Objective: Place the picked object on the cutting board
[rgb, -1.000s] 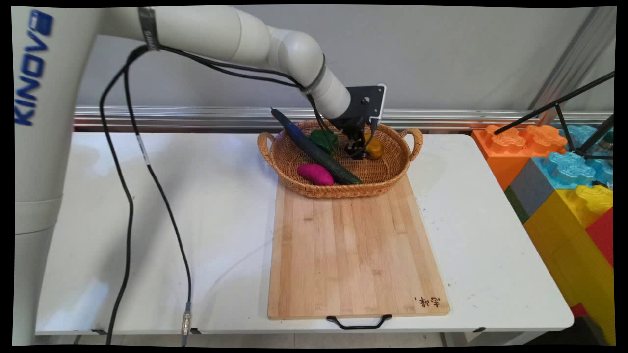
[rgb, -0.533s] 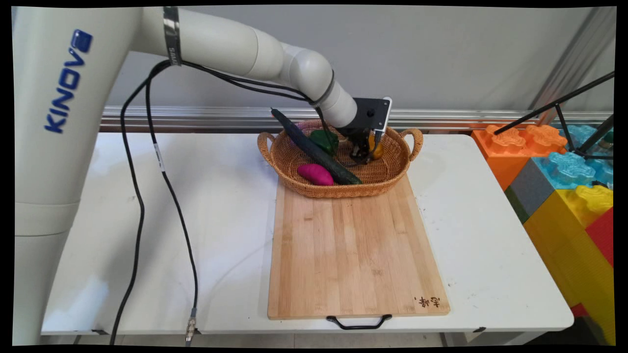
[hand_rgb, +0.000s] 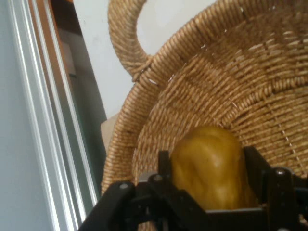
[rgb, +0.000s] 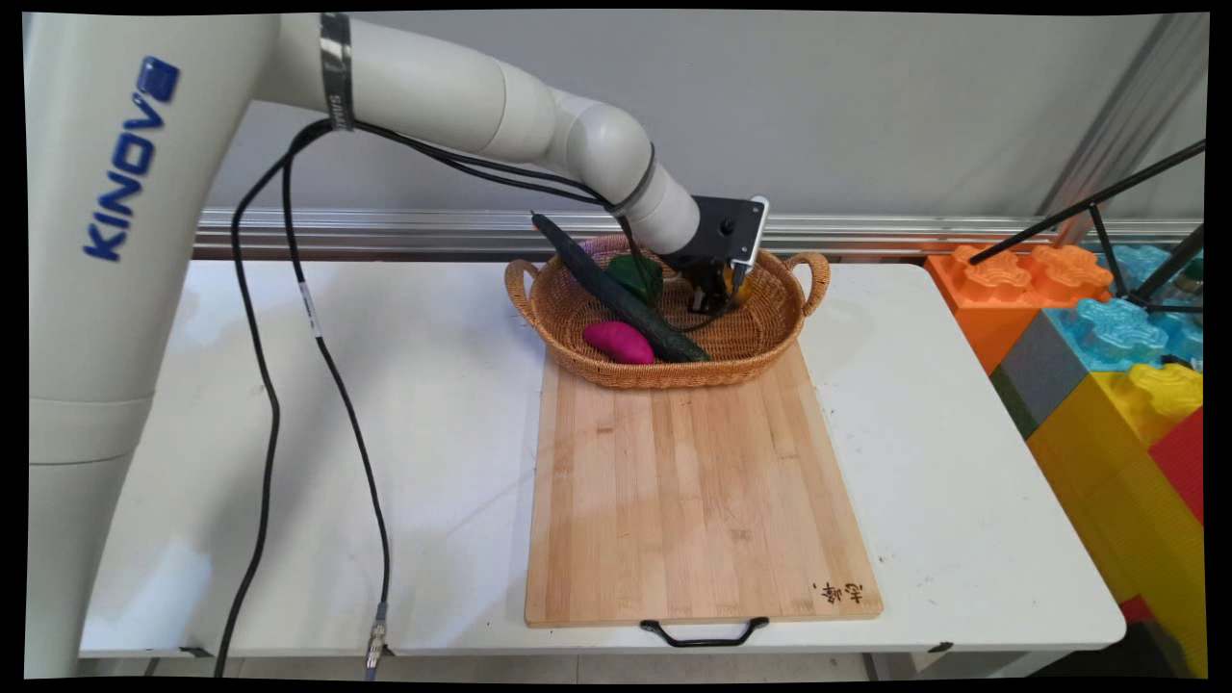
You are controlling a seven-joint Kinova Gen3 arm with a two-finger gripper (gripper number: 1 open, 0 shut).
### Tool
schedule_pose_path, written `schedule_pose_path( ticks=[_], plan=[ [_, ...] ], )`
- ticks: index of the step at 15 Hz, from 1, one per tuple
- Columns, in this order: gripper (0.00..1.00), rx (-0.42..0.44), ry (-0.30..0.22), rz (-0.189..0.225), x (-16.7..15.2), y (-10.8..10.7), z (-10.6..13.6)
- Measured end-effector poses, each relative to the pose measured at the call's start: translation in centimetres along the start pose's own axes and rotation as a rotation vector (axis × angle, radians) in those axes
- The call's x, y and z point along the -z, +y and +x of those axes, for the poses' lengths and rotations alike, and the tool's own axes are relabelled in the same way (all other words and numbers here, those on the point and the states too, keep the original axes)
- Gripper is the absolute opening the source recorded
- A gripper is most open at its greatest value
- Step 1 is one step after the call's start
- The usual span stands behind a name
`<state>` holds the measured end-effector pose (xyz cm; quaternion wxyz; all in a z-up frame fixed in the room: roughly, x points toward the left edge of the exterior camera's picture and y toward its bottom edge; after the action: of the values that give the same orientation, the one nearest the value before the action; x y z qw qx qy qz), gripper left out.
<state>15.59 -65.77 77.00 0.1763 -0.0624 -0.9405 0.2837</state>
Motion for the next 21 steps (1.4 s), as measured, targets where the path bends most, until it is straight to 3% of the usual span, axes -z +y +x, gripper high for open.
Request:
schedule_pose_path(
  ticks=[7, 10, 12, 16, 19, 21],
  plan=[
    [0.00, 0.011, 0.037, 0.066, 7.4, -1.9, 2.8],
    [0.00, 0.042, 0.054, 0.055, 10.2, -1.9, 4.3],
    [0.00, 0.076, 0.068, 0.017, 12.2, -1.0, 5.6],
    [0.00, 0.160, 0.097, -0.115, 15.6, 2.6, 8.7],
    [0.00, 0.221, 0.104, -0.200, 16.9, 5.7, 10.4],
    [0.00, 0.250, 0.101, -0.232, 17.0, 7.5, 10.8]
  ],
)
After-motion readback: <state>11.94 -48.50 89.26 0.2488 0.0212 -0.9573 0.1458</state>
